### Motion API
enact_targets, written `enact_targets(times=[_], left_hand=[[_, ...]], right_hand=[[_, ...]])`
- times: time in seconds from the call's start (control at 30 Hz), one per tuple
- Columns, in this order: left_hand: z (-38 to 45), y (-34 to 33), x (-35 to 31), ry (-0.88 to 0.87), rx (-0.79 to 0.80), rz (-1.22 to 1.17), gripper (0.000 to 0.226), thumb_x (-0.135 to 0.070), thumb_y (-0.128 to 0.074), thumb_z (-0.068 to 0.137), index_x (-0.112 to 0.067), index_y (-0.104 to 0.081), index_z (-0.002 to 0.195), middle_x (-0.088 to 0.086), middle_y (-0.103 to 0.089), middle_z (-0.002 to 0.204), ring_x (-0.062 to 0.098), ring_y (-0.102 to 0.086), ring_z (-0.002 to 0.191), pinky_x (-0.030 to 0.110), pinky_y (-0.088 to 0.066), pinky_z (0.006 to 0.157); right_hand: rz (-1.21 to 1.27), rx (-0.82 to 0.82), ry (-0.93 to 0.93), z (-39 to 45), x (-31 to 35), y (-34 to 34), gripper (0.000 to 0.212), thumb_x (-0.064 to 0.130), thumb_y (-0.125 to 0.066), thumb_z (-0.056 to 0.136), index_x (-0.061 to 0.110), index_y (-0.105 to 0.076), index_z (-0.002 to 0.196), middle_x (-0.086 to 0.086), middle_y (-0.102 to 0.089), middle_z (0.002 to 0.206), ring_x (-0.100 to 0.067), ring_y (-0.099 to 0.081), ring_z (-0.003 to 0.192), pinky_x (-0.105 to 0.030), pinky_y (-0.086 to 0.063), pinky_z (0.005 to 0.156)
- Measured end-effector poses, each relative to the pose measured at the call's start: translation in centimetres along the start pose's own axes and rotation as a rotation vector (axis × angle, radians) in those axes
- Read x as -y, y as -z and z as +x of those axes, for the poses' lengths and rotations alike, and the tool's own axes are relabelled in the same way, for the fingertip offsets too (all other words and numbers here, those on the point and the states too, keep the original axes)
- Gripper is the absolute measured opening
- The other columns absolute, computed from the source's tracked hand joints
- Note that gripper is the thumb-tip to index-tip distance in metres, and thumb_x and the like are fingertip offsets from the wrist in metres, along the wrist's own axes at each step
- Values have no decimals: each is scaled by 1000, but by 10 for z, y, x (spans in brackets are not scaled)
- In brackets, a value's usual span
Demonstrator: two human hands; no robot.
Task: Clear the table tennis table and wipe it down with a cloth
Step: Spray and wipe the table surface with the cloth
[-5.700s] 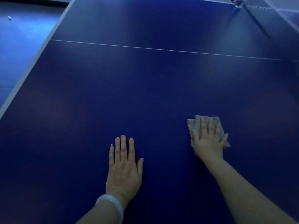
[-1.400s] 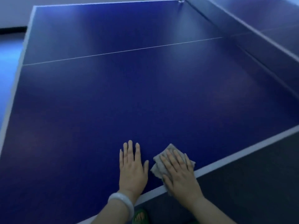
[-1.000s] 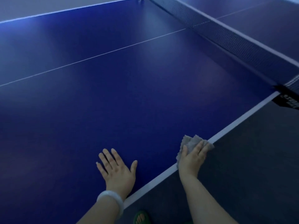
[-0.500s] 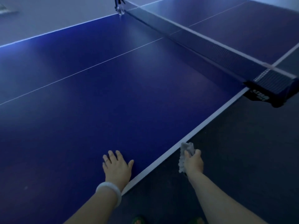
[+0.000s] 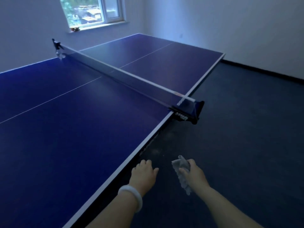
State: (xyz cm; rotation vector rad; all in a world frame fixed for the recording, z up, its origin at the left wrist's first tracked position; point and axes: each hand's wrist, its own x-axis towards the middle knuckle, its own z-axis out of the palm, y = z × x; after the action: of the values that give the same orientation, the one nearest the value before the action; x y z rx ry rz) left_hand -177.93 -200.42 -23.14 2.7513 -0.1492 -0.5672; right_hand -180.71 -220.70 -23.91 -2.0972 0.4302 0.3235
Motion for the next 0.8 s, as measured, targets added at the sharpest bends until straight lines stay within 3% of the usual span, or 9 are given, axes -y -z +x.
enact_targets(times=[0.13,0.37,0.5,0.8], left_hand=[[33,-4,-80,-111,1,32,45,-48,-35,101,-18,-40,133,3,-47,131,21,-48,119,38,-40,99],[92,-4,-192,-304,18,72,49,-47,-35,101,-19,-35,141,4,-44,137,24,-45,124,39,-37,102],[142,-6,-252,-388,42,76,50,-47,-36,101,-20,-34,143,4,-43,138,25,-44,125,40,-36,102],[287,22,-357,-419,17,58,49,-47,-36,101,-21,-35,142,4,-43,136,24,-45,122,38,-36,100]], right_hand=[[-27,-77,9,12,-21,76,9,31,-55,97,29,-47,102,7,-62,101,-10,-62,90,-34,-55,77],[7,-213,-18,45,-47,173,11,32,-56,94,36,-47,97,10,-64,94,-5,-65,78,-23,-50,59],[-8,-260,-24,89,-52,227,12,34,-55,95,31,-48,104,8,-62,101,-8,-63,87,-27,-51,67],[-58,-313,-63,205,-53,349,11,31,-57,94,36,-49,97,11,-63,99,-5,-63,87,-27,-51,68]])
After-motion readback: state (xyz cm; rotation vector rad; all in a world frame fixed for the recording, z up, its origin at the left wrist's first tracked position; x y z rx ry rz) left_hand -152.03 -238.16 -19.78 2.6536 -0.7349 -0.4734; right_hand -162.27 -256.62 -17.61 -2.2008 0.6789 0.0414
